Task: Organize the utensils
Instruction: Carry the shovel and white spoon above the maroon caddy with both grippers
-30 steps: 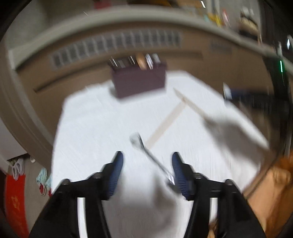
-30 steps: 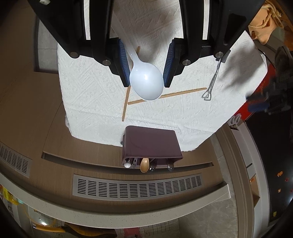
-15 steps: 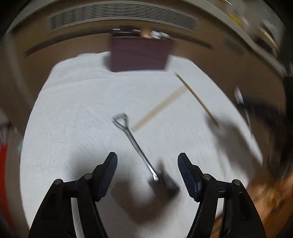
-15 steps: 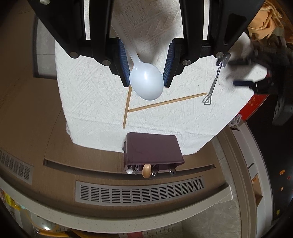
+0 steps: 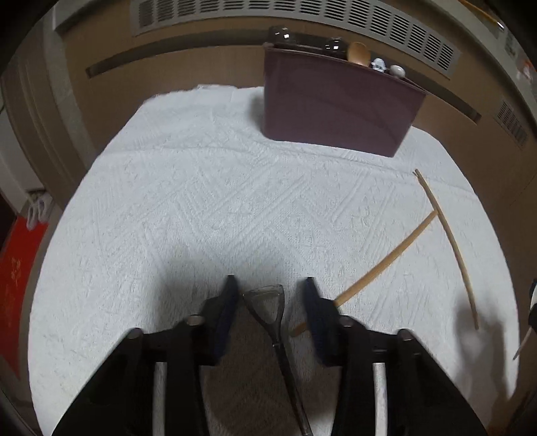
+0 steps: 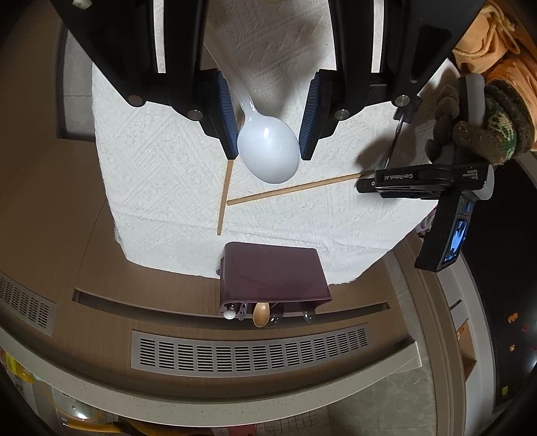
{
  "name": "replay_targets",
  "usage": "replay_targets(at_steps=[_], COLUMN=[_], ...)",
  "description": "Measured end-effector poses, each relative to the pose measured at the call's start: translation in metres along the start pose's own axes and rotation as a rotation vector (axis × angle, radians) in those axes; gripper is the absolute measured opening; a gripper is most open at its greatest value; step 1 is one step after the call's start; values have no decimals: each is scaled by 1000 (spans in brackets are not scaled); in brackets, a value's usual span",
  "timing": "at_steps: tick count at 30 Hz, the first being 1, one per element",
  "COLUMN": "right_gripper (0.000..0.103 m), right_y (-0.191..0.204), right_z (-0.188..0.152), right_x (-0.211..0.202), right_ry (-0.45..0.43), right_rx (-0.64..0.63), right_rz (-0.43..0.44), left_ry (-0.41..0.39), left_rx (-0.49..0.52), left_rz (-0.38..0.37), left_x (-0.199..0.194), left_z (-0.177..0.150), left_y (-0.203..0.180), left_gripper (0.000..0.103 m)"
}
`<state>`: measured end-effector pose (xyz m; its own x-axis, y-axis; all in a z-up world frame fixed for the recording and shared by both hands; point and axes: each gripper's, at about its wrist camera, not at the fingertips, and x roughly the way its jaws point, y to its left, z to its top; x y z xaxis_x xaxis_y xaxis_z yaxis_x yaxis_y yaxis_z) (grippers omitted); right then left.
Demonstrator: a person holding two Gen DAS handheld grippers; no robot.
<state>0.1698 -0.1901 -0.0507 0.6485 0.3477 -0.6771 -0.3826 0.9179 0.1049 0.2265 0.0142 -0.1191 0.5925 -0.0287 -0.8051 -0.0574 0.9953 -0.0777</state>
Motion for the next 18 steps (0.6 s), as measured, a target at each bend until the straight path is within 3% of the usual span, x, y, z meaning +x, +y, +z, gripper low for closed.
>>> replay_targets(at_steps=[3, 11, 15, 18], right_gripper=[35, 34, 34, 34], right_y=[2, 2, 5, 10], right_z=[-2, 3, 23, 58], right_x=[1, -12, -30, -57], right_ry=[0, -35, -88, -177], right_rx=[-10, -17, -24, -53], right_rz=[-13, -15, 16, 19], left_ry=[-47, -330, -474, -580], left_rx=[7, 116, 158, 188], left_rz=[-61, -95, -123, -139], left_x=[-12, -115, -169, -203], left_z=[-5, -20, -4, 23], left_y=[1, -12, -19, -24], left_gripper=[24, 24, 24, 24])
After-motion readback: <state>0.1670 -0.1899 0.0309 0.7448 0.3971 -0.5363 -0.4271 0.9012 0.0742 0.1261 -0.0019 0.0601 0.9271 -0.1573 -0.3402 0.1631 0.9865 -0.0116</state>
